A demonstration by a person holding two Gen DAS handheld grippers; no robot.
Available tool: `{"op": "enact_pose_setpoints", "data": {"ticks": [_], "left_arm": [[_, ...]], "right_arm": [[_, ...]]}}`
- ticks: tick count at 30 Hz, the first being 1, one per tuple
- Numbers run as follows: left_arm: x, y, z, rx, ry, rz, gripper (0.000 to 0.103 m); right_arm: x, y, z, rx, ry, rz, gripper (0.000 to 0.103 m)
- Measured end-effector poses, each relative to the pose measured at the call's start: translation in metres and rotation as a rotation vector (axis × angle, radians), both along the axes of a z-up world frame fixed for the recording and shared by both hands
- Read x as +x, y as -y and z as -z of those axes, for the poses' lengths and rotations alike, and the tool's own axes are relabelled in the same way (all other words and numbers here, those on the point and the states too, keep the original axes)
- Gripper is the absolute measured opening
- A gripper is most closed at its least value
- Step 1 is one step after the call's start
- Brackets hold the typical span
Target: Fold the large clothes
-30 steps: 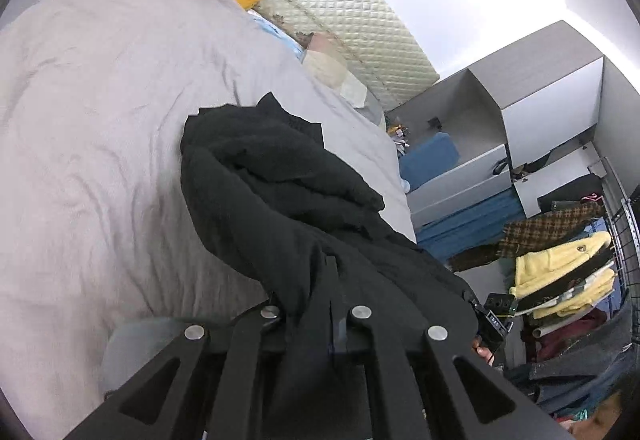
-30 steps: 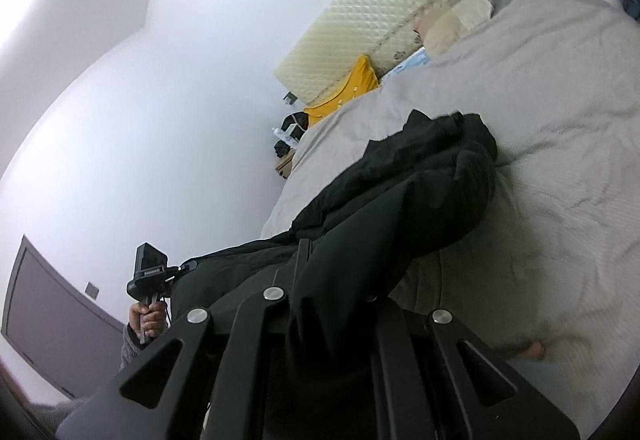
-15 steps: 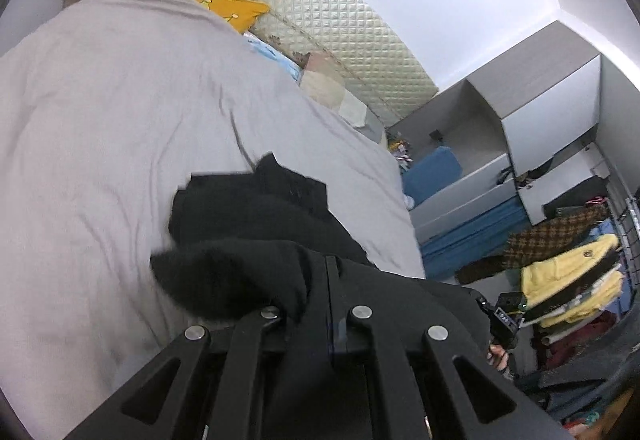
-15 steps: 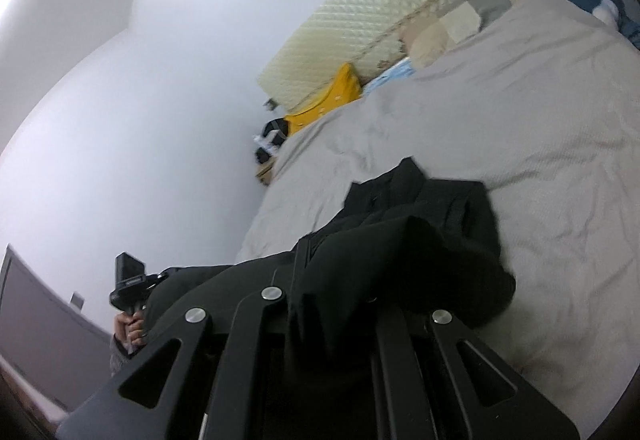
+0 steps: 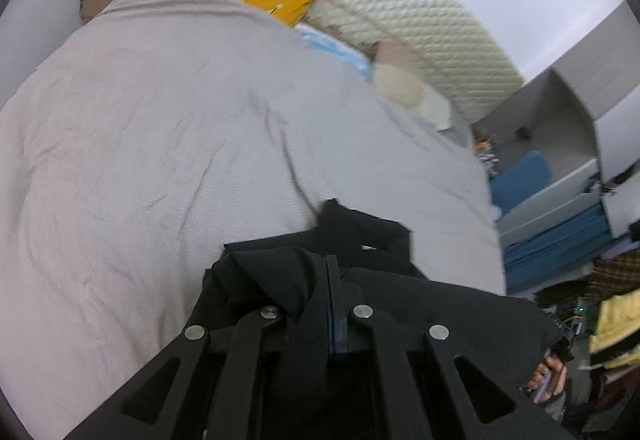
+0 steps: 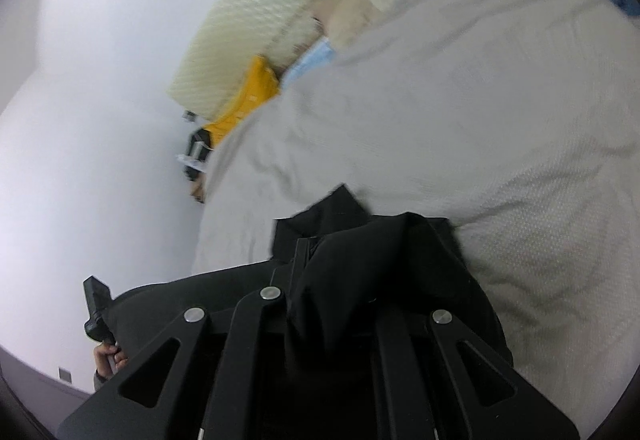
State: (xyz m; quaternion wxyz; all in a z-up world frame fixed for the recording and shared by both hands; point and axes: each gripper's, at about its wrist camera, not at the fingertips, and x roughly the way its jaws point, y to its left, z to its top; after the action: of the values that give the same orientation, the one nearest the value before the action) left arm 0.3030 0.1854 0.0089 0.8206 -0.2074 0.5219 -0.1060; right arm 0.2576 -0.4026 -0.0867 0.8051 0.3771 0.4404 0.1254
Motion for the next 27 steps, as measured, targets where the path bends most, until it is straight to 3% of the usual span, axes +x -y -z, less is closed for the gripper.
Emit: {"op": "enact_pose_setpoints", "data": {"ticks": [5, 11, 15, 21, 27], "left_arm": [[0.039, 0.015, 0.059, 0.069, -0.089, -0.012, 0.007], [0.067, 0.04, 0.125, 0.158, -0.132, 0.033, 0.008], [0.079, 0.042, 0.151, 0.11, -0.155, 0.016, 0.008], [0.078, 0.047, 0.156, 0.114, -0.145, 0.018, 0.008], [0.053, 0.027, 0.149, -0.02, -0.148, -0.011, 0.01]], "right_arm": [[0.039, 0.006, 0.064, 0.025, -0.121, 0.017, 0.009], [0.066, 0.005, 0.118, 0.063, -0.167, -0.006, 0.008], [0.073, 0.005, 0.156, 0.141, -0.191, -0.041, 0.008], [0.07, 0.009, 0.167, 0.22, -0.165, -0.033, 0.009], [0.037, 0.011, 0.145, 0.225, -0.125, -0.011, 0.02]]}}
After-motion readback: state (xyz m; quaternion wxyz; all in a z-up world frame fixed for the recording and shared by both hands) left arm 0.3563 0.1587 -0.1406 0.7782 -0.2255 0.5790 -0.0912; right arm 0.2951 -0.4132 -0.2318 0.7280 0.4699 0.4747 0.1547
